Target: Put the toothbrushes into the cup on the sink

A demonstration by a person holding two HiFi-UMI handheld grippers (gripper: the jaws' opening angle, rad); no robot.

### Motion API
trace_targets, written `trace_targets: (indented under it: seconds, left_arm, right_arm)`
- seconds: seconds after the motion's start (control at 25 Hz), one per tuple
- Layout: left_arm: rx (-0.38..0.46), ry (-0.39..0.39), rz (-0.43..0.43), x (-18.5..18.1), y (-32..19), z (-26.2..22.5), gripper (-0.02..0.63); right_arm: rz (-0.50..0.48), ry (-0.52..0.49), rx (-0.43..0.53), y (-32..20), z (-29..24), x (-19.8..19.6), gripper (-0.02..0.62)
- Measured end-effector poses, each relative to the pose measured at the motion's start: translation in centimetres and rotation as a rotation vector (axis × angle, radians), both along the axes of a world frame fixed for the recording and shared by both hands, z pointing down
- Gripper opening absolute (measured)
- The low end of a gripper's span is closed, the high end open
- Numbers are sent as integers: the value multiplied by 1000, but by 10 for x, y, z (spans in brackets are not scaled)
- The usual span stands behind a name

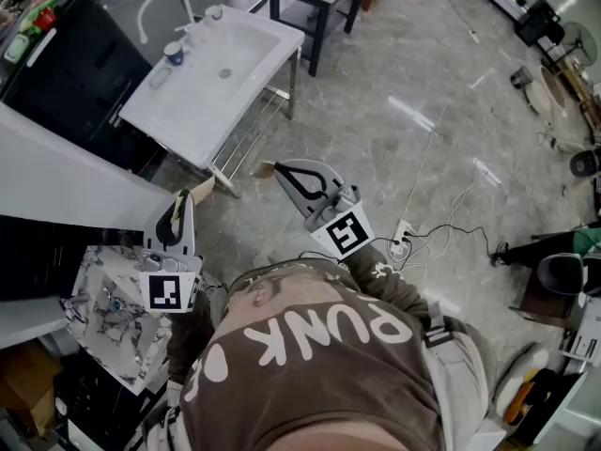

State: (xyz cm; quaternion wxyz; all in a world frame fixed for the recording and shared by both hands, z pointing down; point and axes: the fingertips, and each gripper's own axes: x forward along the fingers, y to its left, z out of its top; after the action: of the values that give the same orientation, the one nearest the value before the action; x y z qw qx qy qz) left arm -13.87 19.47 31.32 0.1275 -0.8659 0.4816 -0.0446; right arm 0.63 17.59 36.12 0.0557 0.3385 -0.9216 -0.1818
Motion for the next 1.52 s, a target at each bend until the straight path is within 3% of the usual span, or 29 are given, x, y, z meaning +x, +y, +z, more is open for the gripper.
trace_targets:
  seconds: [0.52, 1.08, 1.32, 1.52]
  left_arm:
    - [-15, -19, -10, 19, -3, -2, 5]
    - [-17, -33, -58, 73, -7, 1, 5]
    - [-42, -52, -65, 76, -33, 8, 5]
    - [-58, -33, -62, 64, -84, 26, 5]
  right_arm:
    - [2, -43, -3, -4, -5, 21, 11]
    - [-36, -43, 35, -19, -9, 76, 11]
    - [-26, -62, 12, -49, -2, 84, 11]
    - [-26, -35, -4, -101, 16, 71, 11]
